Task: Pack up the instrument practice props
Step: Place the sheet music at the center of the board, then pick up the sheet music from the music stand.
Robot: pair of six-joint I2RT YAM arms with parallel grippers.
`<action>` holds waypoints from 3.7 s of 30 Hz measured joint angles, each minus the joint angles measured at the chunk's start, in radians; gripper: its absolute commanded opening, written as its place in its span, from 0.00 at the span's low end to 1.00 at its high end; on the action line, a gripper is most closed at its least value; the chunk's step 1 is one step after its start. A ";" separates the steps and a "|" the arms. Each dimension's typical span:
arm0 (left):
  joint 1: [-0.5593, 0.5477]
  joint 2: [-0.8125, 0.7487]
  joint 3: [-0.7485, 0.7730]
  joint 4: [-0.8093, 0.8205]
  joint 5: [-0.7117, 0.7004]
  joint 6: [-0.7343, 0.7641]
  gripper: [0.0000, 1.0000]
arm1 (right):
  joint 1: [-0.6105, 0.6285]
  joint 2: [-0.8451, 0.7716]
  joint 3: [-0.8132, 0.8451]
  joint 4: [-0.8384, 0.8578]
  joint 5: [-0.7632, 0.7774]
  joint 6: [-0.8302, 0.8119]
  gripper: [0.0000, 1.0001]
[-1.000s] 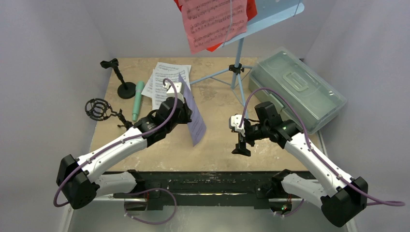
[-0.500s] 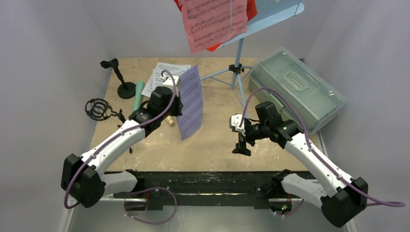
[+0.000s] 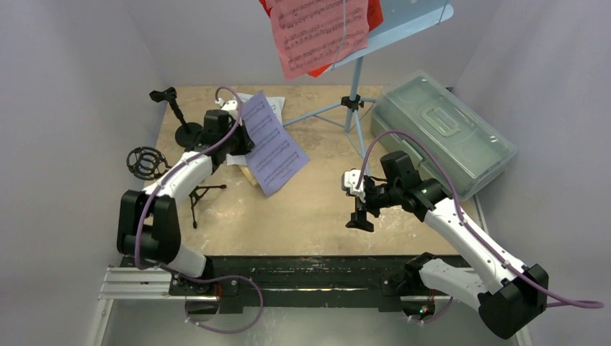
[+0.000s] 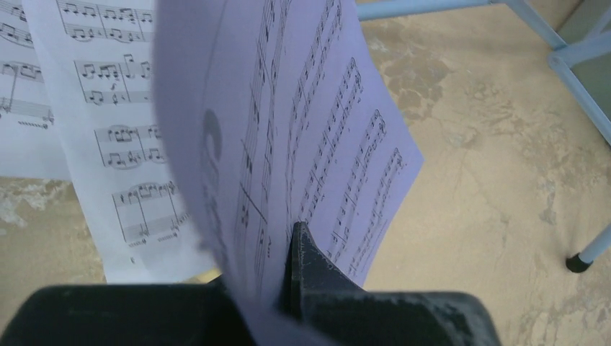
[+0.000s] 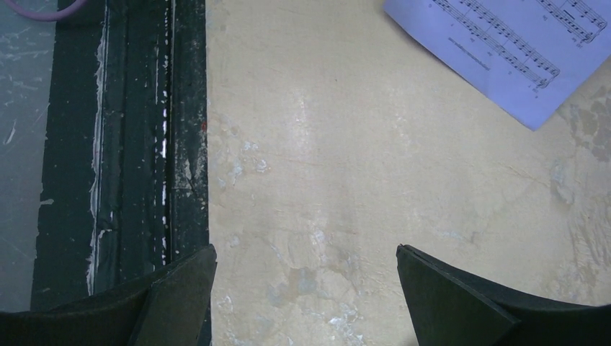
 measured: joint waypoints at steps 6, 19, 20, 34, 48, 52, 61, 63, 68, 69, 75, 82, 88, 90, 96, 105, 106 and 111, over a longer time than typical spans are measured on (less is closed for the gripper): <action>0.058 0.177 0.143 -0.010 0.027 0.027 0.00 | 0.000 0.002 0.000 0.000 0.000 0.001 0.99; 0.079 0.547 0.659 -0.240 -0.185 0.123 0.07 | 0.000 0.002 0.000 0.007 0.000 0.005 0.99; 0.079 0.565 0.678 -0.254 -0.197 0.126 0.08 | 0.000 0.002 0.000 0.007 0.000 0.005 0.99; 0.080 0.294 0.454 -0.176 -0.344 0.085 1.00 | 0.000 0.002 0.000 0.021 0.010 0.008 0.99; 0.110 -0.309 -0.072 0.000 -0.050 -0.084 0.97 | -0.019 0.002 0.000 0.023 0.031 0.008 0.99; 0.110 -0.433 -0.168 -0.024 0.048 -0.113 0.98 | -0.029 0.002 0.000 0.025 0.032 0.008 0.99; 0.110 -0.646 -0.327 -0.008 0.208 -0.202 1.00 | -0.049 0.002 0.000 0.029 0.034 0.008 0.99; 0.110 -0.649 -0.352 -0.008 0.238 -0.222 0.99 | -0.051 0.002 0.000 0.029 0.034 0.008 0.99; 0.110 -0.658 -0.402 -0.015 0.320 -0.249 0.98 | -0.055 0.002 0.000 0.029 0.034 0.008 0.99; 0.110 -0.663 -0.407 -0.015 0.335 -0.252 0.98 | -0.055 0.002 0.000 0.029 0.034 0.008 0.99; 0.109 -0.741 -0.445 0.006 0.406 -0.272 0.98 | -0.059 0.015 0.000 0.029 0.035 0.008 0.99; 0.058 -0.853 -0.500 0.073 0.465 -0.303 0.98 | -0.059 0.016 0.000 0.030 0.042 0.008 0.99; -0.048 -0.899 -0.508 0.130 0.460 -0.325 0.98 | -0.060 0.028 0.000 0.031 0.053 0.008 0.99; -0.084 -0.896 -0.512 0.153 0.458 -0.332 0.98 | -0.060 0.029 0.000 0.031 0.053 0.009 0.99; -0.127 -0.895 -0.527 0.198 0.455 -0.363 0.98 | -0.060 0.029 0.000 0.035 0.053 0.009 0.99; -0.178 -0.889 -0.512 0.274 0.453 -0.427 0.99 | -0.060 0.029 0.000 0.037 0.053 0.009 0.99; -0.185 -0.884 -0.500 0.279 0.452 -0.431 0.99 | -0.060 0.029 0.000 0.037 0.053 0.009 0.99; -0.209 -0.852 -0.416 0.321 0.449 -0.456 0.99 | -0.060 0.035 0.000 0.038 0.054 0.009 0.99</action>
